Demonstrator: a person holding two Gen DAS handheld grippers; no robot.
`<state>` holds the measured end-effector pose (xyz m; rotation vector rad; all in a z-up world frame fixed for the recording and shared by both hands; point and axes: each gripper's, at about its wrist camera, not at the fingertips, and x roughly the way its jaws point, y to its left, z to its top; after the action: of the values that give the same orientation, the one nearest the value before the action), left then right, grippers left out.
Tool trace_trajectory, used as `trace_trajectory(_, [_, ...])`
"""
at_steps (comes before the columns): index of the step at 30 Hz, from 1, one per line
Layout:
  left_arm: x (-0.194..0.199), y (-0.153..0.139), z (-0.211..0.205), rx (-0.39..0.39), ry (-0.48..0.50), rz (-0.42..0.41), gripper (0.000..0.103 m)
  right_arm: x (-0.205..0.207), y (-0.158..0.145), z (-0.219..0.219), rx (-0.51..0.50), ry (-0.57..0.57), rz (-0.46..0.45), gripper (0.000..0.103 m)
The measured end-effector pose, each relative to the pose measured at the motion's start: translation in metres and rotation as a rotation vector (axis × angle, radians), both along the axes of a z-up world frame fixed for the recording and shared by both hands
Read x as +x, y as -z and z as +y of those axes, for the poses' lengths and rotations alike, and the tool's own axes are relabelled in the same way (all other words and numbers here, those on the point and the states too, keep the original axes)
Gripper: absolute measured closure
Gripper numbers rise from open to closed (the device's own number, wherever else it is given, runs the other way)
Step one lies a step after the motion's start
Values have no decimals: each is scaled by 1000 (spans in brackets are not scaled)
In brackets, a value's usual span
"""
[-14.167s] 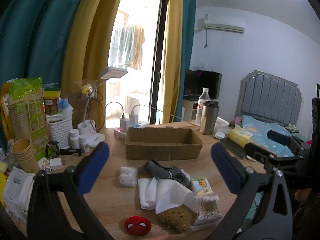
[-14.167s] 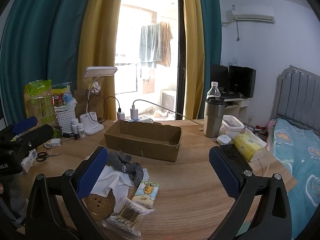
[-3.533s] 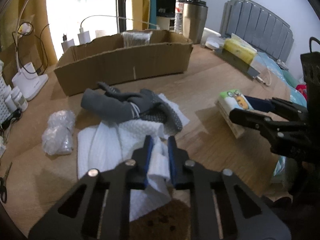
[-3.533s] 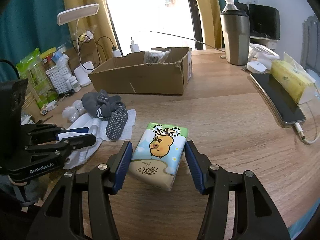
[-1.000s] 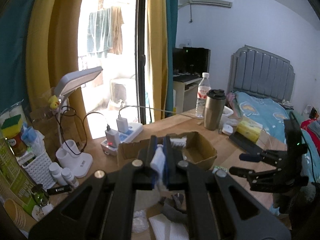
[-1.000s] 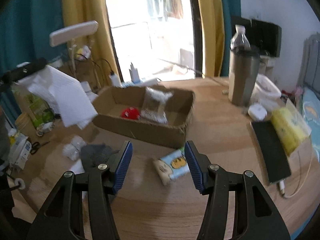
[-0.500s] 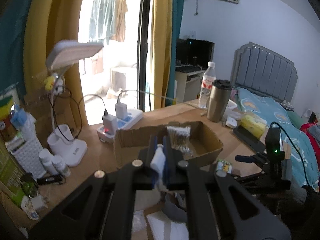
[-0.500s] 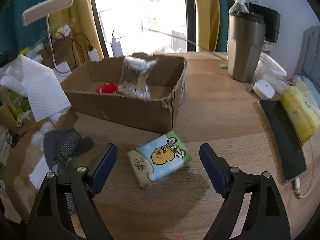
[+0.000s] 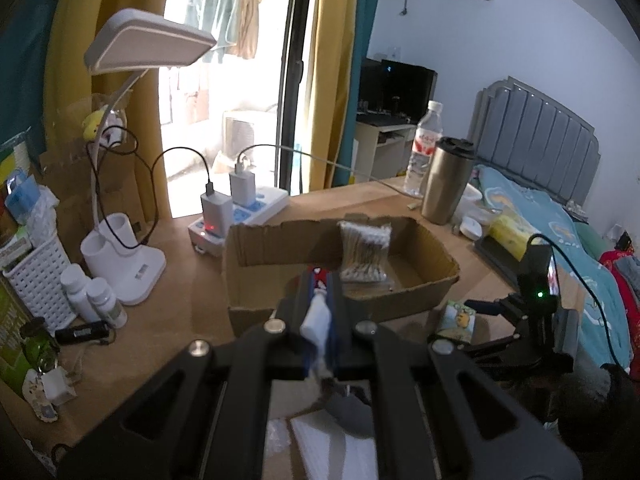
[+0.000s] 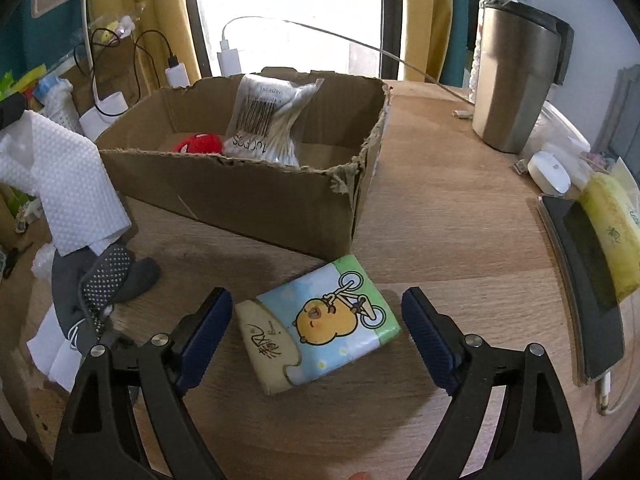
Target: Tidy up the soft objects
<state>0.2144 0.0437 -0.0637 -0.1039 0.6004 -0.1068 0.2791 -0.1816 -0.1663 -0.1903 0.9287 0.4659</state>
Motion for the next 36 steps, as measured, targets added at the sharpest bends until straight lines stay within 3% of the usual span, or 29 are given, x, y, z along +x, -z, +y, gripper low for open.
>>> trace_trajectory(3, [2, 5, 2, -4, 1, 14, 97, 2, 1, 2, 4, -5, 15, 15])
trace_trajectory(6, [3, 10, 3, -8, 3, 29, 97, 3, 1, 2, -3, 1, 21, 23])
trace_trajectory(13, [2, 12, 1, -11, 10, 33, 97, -3, -10, 1, 14, -3, -1, 24])
trace_trajectory(36, [-16, -24, -3, -8, 41, -61, 97, -29, -98, -1, 70, -18, -198, 24])
